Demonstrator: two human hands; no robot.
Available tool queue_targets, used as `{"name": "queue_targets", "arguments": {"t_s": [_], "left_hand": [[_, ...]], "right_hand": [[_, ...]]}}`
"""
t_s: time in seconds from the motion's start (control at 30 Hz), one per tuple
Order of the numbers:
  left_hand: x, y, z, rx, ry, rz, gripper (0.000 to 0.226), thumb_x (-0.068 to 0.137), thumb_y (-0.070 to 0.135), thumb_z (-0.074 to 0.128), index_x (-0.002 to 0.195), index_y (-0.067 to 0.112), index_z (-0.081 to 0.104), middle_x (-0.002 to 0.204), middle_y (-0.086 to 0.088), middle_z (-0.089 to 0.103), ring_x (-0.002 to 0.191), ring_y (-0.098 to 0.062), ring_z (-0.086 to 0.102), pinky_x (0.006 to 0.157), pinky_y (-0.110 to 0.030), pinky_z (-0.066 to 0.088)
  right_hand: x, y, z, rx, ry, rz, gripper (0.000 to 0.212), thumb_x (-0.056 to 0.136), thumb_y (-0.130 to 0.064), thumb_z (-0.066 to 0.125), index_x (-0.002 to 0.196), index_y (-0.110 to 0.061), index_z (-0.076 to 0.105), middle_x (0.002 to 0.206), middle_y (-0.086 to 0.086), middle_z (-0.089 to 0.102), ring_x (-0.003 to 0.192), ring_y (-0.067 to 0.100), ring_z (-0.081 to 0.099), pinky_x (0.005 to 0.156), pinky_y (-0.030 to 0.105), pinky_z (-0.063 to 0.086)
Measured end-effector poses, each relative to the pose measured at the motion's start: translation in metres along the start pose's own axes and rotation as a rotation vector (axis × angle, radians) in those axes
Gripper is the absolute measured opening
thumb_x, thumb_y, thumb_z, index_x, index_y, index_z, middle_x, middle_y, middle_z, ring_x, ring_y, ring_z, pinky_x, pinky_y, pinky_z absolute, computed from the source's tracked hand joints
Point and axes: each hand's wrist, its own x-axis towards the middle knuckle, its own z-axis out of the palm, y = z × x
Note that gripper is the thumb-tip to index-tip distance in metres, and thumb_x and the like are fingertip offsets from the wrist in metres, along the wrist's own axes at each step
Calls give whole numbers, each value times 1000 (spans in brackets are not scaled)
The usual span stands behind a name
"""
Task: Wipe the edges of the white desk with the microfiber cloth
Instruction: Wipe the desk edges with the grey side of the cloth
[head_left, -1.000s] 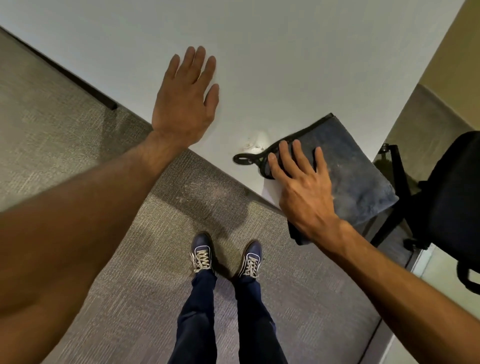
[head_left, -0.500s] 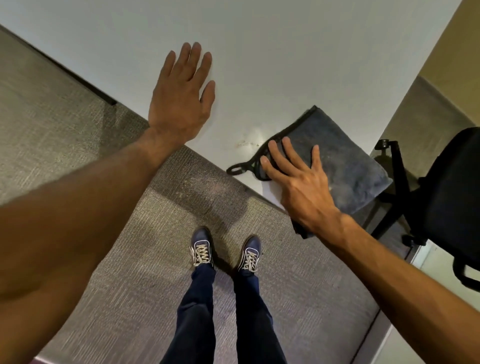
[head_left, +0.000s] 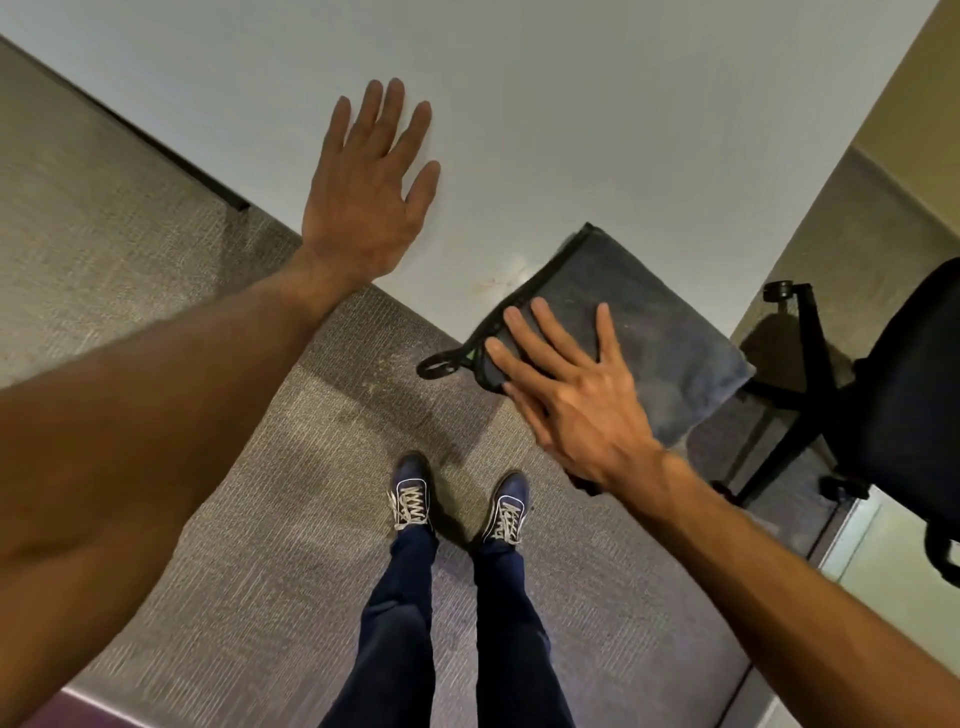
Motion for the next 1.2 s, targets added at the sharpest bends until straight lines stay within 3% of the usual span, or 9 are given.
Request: {"name": "queue_targets", "arguments": {"t_s": [0.1, 0.3, 0.47, 0.57, 0.67, 0.8, 0.9, 1.03, 1.2], "left_hand": [[1, 0, 1, 3, 0, -8, 61, 109, 48, 13, 162, 17, 14, 170, -11, 8, 157, -25, 3, 127, -47, 5], [1, 1, 1, -1, -9, -27, 61, 109, 48, 13, 162, 17, 16, 169, -11, 9, 157, -25, 4, 127, -47, 6], [-1, 0, -2, -20, -15, -14, 61, 109, 48, 14, 161, 18, 19, 169, -10, 11, 157, -24, 5, 127, -45, 6], [-1, 0, -2, -26, -6, -23, 60, 109, 48, 15, 161, 18, 20, 169, -10, 12, 157, -23, 6, 127, -45, 6], [1, -1, 0, -23, -6, -21, 61, 109, 48, 14, 161, 18, 19, 169, -10, 12, 157, -24, 6, 127, -46, 7], [1, 0, 1, 7, -12, -30, 62, 109, 49, 12, 162, 18, 16, 169, -10, 10, 157, -24, 5, 127, -46, 6], [-1, 1, -1, 0, -15, -33, 62, 109, 49, 12, 162, 18, 17, 169, -10, 10, 157, -24, 5, 127, -45, 5], [-2, -1, -3, 16, -24, -24, 62, 108, 50, 9, 162, 18, 16, 170, -9, 9, 157, -23, 4, 127, -44, 5], [-3, -1, -3, -1, -10, -21, 61, 109, 49, 12, 161, 18, 20, 169, -9, 12, 157, -22, 6, 127, -44, 5]], "right_hand": [[21, 20, -7, 11, 12, 59, 47, 108, -41, 38, 153, -29, 47, 168, 0, 31, 158, 25, 21, 116, 76, 17], [78, -13, -3, -14, 28, 259, 55, 104, -35, 28, 149, -12, 48, 165, 15, 33, 157, 36, 20, 116, 77, 15], [35, -13, 12, -60, 117, 119, 49, 101, -30, 54, 148, -15, 52, 162, 12, 41, 154, 34, 30, 114, 77, 23], [26, 11, 9, -61, 116, 66, 49, 101, -34, 56, 149, -25, 53, 163, 5, 40, 155, 30, 29, 113, 78, 22], [44, 20, 2, -59, 120, 166, 51, 99, -30, 59, 150, -26, 51, 164, 4, 38, 156, 30, 26, 114, 79, 19], [77, -2, -2, -30, 134, 333, 54, 96, -22, 60, 148, -12, 51, 163, 17, 36, 156, 36, 23, 116, 79, 14], [76, -29, 4, -17, 147, 306, 56, 94, -18, 57, 148, -5, 50, 163, 22, 35, 156, 36, 22, 117, 78, 11], [53, -21, 7, -92, 143, 53, 59, 89, -22, 66, 146, -13, 55, 161, 12, 42, 154, 32, 30, 113, 80, 19], [32, 33, -1, -101, 126, 295, 63, 87, -16, 67, 147, -23, 53, 162, 5, 42, 155, 30, 29, 113, 80, 18]]}}
